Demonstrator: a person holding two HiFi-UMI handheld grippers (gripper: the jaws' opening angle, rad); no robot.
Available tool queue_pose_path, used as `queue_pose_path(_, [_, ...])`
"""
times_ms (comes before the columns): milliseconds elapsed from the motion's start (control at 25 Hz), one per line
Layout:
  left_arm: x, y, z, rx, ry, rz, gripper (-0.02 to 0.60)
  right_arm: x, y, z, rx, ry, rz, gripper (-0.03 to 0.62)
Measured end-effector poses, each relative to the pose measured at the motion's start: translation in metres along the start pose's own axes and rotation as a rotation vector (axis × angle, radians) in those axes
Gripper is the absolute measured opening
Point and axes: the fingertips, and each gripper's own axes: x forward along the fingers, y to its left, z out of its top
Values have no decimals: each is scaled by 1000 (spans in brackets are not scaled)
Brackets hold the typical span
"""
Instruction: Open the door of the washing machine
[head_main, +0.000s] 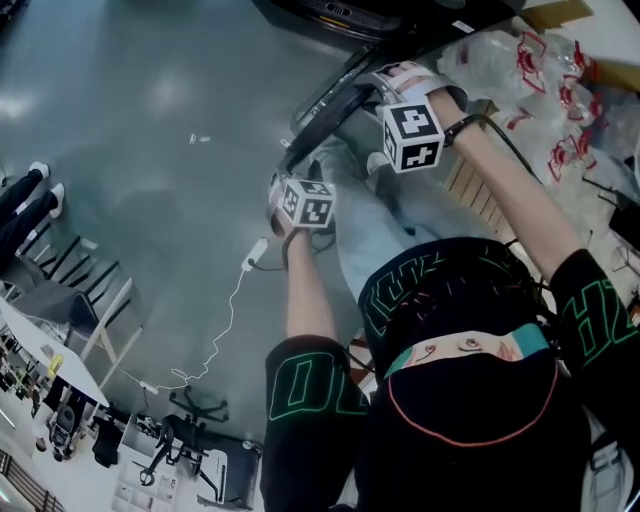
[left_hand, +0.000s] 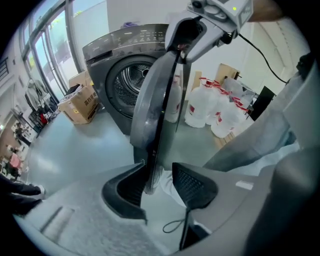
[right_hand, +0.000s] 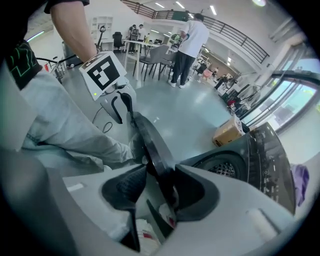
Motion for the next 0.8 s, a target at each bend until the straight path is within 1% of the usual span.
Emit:
queue_pose_path(80, [-2, -19, -5, 17, 13, -29, 164, -4, 10, -3, -39, 11, 17, 179])
queue_pose_path(200, [-3, -47, -7, 9, 38, -88, 164, -10, 20, -10, -106, 30, 44, 179])
queue_pose_path(280, [-3, -69, -14, -1, 60, -132, 166, -14, 33, -14, -152, 21, 71, 179])
queue_pose_path(360, [1, -84, -16, -19, 73, -167, 172, -18, 39, -18, -192, -3, 80, 179])
queue_pose_path(440, [2, -95, -14, -22, 84, -194, 172, -22, 44, -23, -226, 2, 77, 179])
queue_pose_path(600, [-2, -115, -17, 3, 96, -241, 157, -28, 54, -29, -267, 34, 75, 179])
queue_pose_path(720, [-6, -127, -15, 0, 109, -298, 161, -32, 57, -31, -282, 53, 80, 181])
queue_pose_path(800, [-12, -127, -7, -8, 108, -314, 167, -34, 58, -33, -286, 61, 87, 181])
